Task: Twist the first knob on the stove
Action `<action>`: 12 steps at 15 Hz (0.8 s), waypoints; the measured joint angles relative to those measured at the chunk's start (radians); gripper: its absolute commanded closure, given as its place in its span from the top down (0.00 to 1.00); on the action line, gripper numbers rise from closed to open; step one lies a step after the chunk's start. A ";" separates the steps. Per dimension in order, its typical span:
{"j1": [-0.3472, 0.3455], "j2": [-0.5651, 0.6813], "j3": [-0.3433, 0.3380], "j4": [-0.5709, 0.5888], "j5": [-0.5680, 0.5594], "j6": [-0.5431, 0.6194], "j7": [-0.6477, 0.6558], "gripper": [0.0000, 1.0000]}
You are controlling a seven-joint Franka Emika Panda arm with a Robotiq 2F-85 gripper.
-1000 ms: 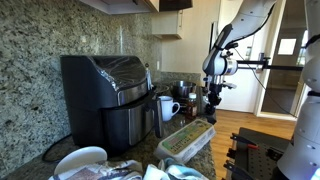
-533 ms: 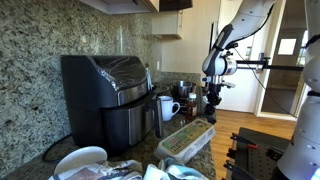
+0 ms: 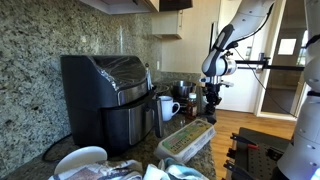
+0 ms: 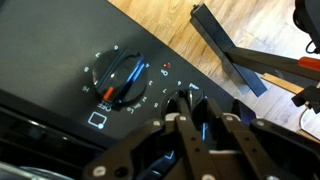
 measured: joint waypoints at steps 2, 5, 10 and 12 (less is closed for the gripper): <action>0.003 0.000 0.000 0.001 -0.023 0.000 0.000 0.07; 0.007 0.001 0.000 0.001 -0.050 0.000 0.000 0.07; 0.012 0.002 0.000 0.003 -0.095 0.000 0.000 0.07; 0.015 0.002 0.000 0.003 -0.115 0.000 0.000 0.07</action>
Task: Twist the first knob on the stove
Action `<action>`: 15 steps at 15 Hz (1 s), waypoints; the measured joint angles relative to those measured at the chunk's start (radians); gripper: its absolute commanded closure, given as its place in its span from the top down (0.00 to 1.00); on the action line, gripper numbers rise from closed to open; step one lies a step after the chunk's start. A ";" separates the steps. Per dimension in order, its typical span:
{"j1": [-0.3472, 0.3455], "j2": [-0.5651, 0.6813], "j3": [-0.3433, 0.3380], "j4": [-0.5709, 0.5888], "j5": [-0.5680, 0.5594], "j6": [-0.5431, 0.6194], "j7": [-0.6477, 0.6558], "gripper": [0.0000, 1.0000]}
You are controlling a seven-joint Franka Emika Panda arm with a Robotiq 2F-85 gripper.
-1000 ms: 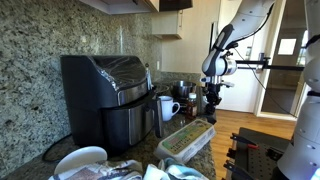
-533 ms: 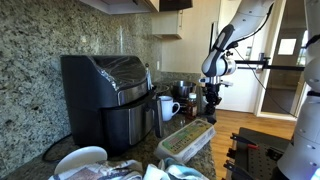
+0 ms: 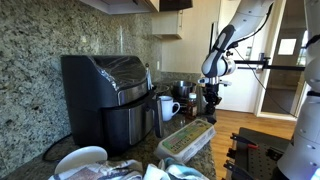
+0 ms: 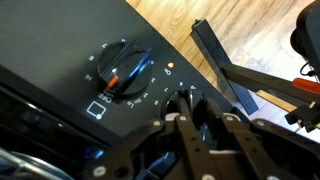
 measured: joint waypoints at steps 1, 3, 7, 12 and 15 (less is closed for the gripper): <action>0.001 0.000 0.000 0.000 -0.010 0.000 0.000 0.07; 0.005 0.000 -0.001 0.000 -0.031 0.000 0.000 0.07; 0.014 0.001 -0.004 0.001 -0.070 -0.002 0.000 0.07; 0.020 0.001 -0.006 0.002 -0.102 -0.004 0.000 0.07; 0.024 0.002 -0.007 0.004 -0.111 -0.008 0.000 0.07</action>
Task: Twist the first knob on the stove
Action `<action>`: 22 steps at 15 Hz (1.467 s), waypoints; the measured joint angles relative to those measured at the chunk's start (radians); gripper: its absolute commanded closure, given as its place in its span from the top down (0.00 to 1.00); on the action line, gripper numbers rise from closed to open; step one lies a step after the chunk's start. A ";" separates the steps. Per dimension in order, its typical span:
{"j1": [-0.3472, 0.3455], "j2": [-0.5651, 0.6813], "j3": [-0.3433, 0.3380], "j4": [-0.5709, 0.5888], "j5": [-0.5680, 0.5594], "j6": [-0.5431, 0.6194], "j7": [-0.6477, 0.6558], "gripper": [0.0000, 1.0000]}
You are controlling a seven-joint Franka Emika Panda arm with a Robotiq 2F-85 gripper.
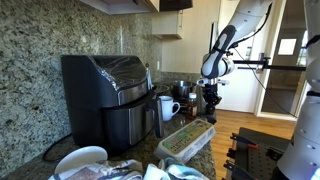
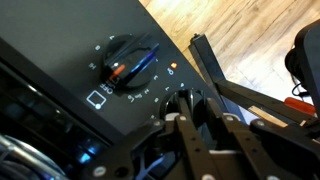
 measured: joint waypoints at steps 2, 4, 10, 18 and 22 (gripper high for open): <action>0.001 0.002 -0.001 0.004 0.000 -0.007 0.000 0.07; 0.004 0.004 -0.002 0.011 0.000 -0.018 0.003 0.07; 0.015 0.015 -0.009 0.033 0.000 -0.056 0.037 0.07; 0.015 0.017 -0.013 0.036 0.031 -0.065 0.141 0.07; 0.011 0.016 -0.020 0.036 0.094 -0.067 0.187 0.07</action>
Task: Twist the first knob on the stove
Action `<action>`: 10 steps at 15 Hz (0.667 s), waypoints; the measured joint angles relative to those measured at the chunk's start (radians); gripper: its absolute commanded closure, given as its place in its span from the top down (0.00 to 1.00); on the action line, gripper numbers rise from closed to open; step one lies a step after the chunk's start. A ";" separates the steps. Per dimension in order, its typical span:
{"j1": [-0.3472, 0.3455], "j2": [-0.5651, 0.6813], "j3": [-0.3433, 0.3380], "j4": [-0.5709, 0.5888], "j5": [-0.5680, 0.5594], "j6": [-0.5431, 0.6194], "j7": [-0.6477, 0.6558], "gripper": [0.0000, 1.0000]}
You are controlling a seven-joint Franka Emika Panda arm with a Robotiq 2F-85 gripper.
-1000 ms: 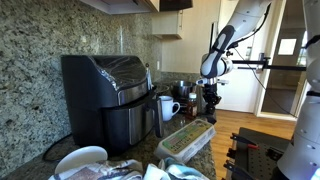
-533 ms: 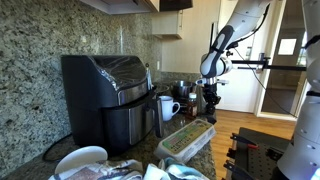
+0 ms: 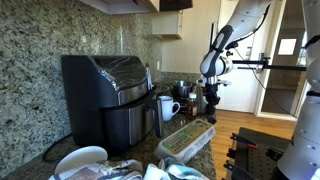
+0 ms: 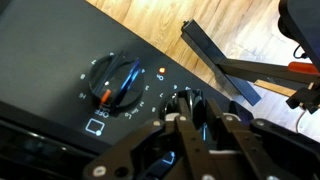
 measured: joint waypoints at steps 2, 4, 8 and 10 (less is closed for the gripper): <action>-0.002 0.000 -0.003 -0.001 0.034 0.000 0.017 0.07; -0.006 -0.001 -0.004 -0.001 0.065 0.000 0.031 0.07; -0.018 -0.002 -0.005 -0.004 0.135 0.002 0.044 0.07; -0.024 -0.003 -0.004 -0.007 0.171 0.006 0.055 0.07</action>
